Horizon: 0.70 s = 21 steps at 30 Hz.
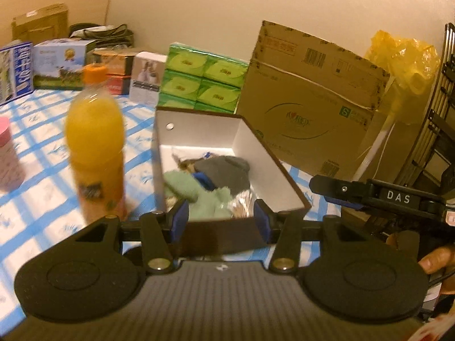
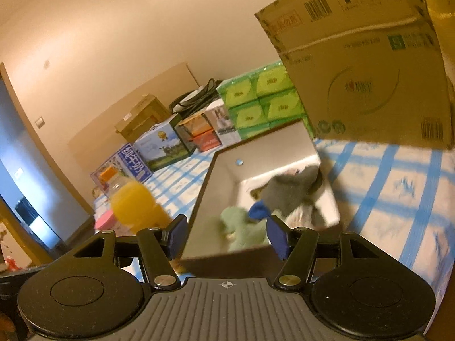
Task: Organize soft objects
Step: 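Withdraw both tools from the box toward the sock and black sponge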
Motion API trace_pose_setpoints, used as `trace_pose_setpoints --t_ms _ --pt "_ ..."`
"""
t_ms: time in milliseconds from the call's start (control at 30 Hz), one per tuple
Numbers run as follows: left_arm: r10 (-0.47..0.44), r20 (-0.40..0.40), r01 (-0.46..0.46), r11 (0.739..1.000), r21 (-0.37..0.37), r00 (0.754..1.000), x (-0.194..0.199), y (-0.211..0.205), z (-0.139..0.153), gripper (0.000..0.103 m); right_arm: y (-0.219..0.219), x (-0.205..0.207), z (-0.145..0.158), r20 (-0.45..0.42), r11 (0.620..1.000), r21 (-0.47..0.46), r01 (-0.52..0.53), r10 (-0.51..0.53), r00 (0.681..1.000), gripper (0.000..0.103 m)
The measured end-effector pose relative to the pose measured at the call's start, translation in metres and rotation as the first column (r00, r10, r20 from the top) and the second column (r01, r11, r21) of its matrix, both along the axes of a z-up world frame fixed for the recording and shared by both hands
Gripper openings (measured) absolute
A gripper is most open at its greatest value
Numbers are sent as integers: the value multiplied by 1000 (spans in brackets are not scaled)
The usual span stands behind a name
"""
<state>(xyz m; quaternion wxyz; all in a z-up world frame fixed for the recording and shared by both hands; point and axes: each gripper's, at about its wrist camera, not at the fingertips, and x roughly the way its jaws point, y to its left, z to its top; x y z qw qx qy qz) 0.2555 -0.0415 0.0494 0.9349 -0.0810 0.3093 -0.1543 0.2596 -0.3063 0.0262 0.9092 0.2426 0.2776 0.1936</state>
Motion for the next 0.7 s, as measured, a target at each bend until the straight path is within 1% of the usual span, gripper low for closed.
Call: trace_pose_setpoints --t_ms 67,133,233,300,533,700 --pt "17 -4 -17 1000 -7 1000 -17 9 -1 47 4 -12 -1 -11 1000 14 7 -7 1000 62" --pt "38 1 -38 999 2 999 -32 17 0 47 9 -23 0 -12 1000 17 10 -9 1000 62" --pt "73 23 -73 997 23 997 -55 27 0 47 18 -39 -1 -17 1000 2 10 -10 1000 62" --pt "90 19 -91 995 30 996 -67 33 -1 47 24 -48 -2 -23 1000 -7 11 -11 1000 62" --pt "121 13 -122 991 50 993 -100 43 -10 47 41 -74 -16 -65 1000 -24 -6 4 998 62" --pt "155 0 -155 986 60 988 -119 50 -21 47 51 -82 -25 -101 999 -49 -23 18 995 62"
